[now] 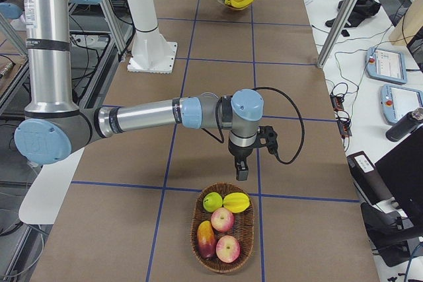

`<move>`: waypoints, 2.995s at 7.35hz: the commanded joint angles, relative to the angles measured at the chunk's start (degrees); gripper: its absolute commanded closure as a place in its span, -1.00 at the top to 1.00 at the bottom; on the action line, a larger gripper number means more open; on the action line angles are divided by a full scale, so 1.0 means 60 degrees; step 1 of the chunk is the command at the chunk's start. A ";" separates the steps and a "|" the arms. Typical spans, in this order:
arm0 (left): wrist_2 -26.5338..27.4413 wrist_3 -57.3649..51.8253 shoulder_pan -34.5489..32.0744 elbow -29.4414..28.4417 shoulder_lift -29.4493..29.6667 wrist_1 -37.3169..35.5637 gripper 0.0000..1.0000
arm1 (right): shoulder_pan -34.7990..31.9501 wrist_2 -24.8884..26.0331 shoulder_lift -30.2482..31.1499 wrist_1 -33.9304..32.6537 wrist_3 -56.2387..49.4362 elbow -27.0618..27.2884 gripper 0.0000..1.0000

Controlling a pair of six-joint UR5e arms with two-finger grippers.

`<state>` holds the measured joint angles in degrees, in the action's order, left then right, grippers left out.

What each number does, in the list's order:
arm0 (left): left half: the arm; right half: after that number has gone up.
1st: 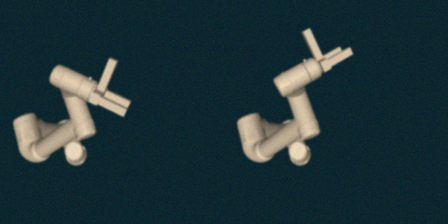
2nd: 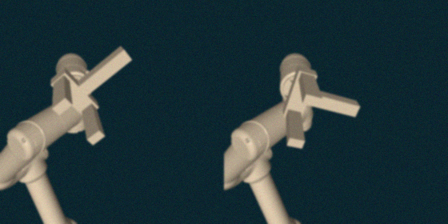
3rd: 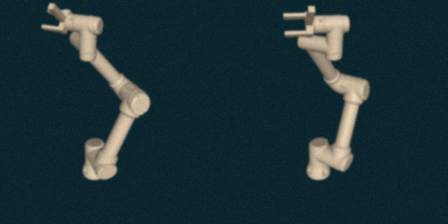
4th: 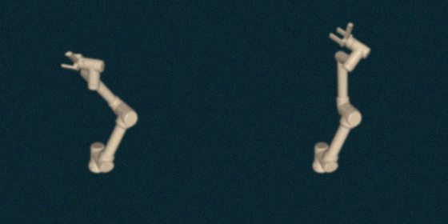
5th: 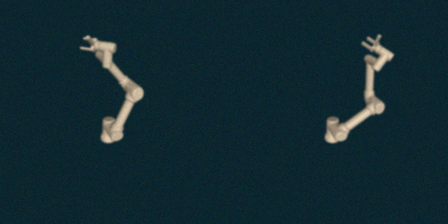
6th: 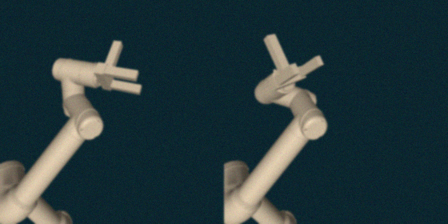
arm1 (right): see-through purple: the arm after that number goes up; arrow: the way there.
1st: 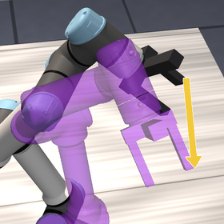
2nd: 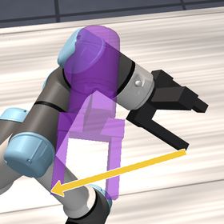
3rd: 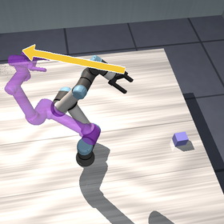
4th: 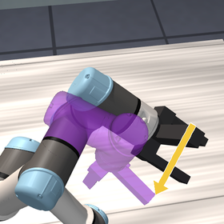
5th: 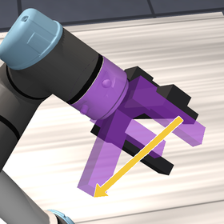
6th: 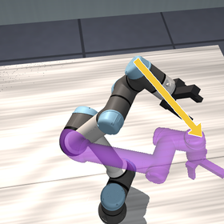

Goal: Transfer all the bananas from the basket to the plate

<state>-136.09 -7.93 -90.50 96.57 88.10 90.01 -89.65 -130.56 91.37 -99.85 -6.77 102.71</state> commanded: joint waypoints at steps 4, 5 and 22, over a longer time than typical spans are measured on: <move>-0.0081 0.1702 0.0260 0.0049 0.0068 -0.0089 0.99 | 0.0000 -0.0403 0.0093 0.0031 0.0000 0.0065 0.98; -0.0067 0.1688 0.0231 0.0063 -0.0048 -0.0016 0.99 | -0.0015 -0.0388 0.0093 0.0031 0.0000 0.0036 0.98; 0.0194 0.1658 0.0231 0.0312 -0.0211 0.1303 0.99 | -0.0044 -0.0578 0.0400 0.0045 0.0029 0.0299 0.98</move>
<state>-136.56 2.03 -89.13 98.55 86.92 97.89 -89.91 -133.63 93.45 -99.59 -6.62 104.58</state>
